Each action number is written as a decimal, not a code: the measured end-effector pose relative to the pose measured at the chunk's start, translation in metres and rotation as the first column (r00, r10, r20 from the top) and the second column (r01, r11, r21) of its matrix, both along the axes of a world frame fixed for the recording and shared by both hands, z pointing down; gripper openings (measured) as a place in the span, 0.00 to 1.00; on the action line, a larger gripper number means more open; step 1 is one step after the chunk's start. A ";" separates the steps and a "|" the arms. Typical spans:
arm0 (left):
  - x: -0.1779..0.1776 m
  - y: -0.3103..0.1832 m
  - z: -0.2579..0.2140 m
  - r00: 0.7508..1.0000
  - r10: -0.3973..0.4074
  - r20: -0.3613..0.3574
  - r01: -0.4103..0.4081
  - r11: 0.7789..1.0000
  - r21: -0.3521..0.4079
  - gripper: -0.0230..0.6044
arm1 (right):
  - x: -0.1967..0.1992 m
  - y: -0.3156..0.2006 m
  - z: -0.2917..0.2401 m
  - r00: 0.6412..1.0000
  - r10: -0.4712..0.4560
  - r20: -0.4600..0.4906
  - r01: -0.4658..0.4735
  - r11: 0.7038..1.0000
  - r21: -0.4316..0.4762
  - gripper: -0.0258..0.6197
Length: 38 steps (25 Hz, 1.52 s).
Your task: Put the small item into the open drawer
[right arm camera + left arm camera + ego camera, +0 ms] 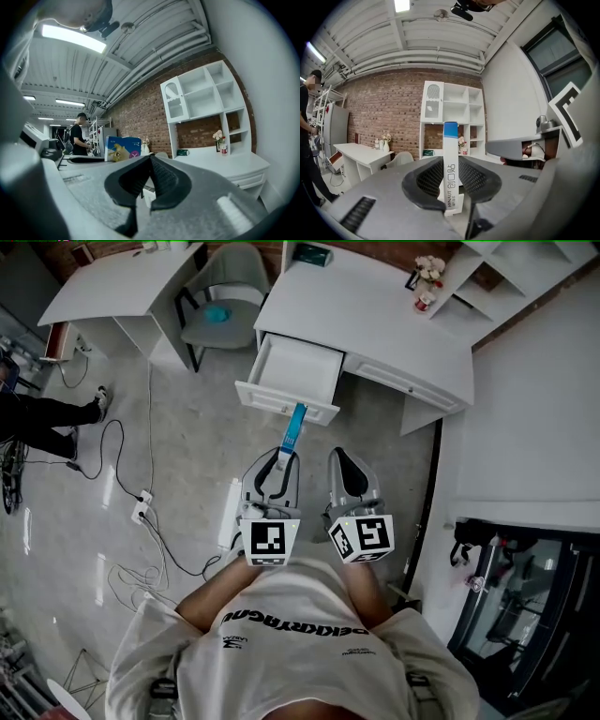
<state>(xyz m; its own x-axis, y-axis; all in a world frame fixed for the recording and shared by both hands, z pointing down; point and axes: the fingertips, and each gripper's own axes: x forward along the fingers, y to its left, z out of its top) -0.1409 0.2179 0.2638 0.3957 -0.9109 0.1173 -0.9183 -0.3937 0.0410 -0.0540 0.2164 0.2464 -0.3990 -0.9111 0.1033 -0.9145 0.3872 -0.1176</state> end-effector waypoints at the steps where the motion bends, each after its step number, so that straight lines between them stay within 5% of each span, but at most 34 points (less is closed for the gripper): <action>1: -0.001 -0.008 0.002 1.000 0.004 -0.005 -0.004 1.000 -0.004 0.18 | 0.000 -0.007 0.001 1.000 0.008 -0.005 -0.008 1.000 -0.004 0.04; 10: 0.012 -0.071 0.025 1.000 0.017 -0.011 -0.018 0.998 -0.056 0.18 | 0.019 -0.065 0.023 0.999 0.038 -0.002 -0.038 0.998 -0.059 0.04; 21: 0.078 -0.180 0.057 0.997 -0.048 0.063 0.055 0.992 -0.114 0.18 | 0.078 -0.187 0.057 0.997 -0.072 0.030 0.075 0.992 -0.106 0.04; 30: 0.131 -0.253 0.093 0.986 -0.132 0.103 0.151 0.967 -0.204 0.18 | 0.135 -0.266 0.091 0.988 -0.147 0.048 0.153 0.969 -0.195 0.04; 38: 0.145 -0.273 0.128 0.974 -0.182 0.137 0.215 0.935 -0.283 0.18 | 0.145 -0.294 0.122 0.977 -0.210 0.035 0.212 0.945 -0.249 0.04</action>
